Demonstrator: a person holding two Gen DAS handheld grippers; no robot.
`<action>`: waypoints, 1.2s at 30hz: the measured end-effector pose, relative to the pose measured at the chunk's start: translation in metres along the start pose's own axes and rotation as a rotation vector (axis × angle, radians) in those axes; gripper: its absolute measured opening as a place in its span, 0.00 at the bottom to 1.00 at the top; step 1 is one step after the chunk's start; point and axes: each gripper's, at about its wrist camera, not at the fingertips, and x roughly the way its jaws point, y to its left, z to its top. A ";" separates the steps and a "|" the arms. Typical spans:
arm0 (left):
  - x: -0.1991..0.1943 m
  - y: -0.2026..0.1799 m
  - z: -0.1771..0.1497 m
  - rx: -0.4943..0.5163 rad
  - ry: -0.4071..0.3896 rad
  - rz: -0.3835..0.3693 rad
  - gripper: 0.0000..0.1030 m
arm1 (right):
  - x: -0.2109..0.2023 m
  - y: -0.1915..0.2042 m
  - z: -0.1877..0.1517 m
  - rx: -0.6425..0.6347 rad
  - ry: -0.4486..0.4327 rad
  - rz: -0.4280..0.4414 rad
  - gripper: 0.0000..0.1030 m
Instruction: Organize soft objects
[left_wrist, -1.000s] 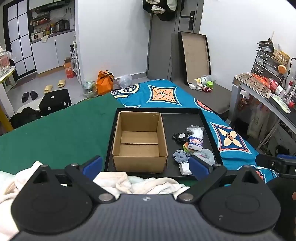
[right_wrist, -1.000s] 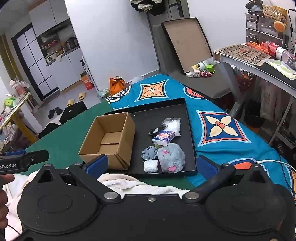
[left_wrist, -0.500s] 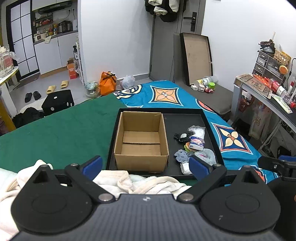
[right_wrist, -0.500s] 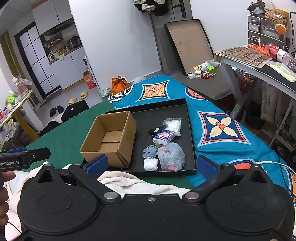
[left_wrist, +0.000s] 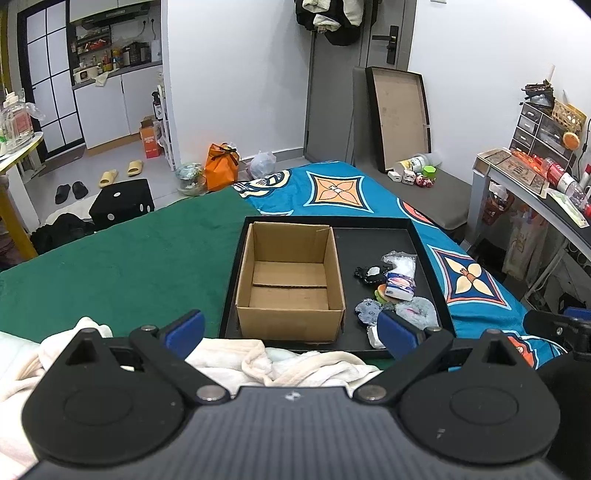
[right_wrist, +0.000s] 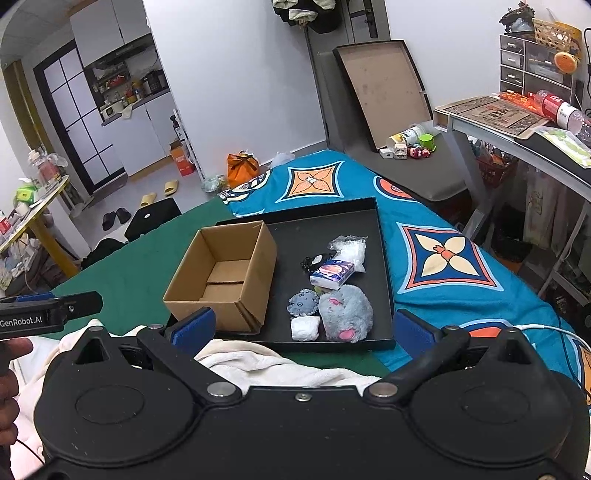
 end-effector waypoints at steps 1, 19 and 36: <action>0.000 0.000 0.000 -0.002 0.000 0.000 0.96 | 0.000 0.000 0.000 -0.002 0.001 0.000 1.00; 0.002 0.006 -0.001 -0.008 0.001 0.009 0.96 | 0.002 0.001 -0.001 -0.002 0.011 -0.001 1.00; -0.001 -0.004 0.002 0.025 0.004 0.014 0.96 | 0.004 -0.006 -0.002 0.012 0.011 0.004 1.00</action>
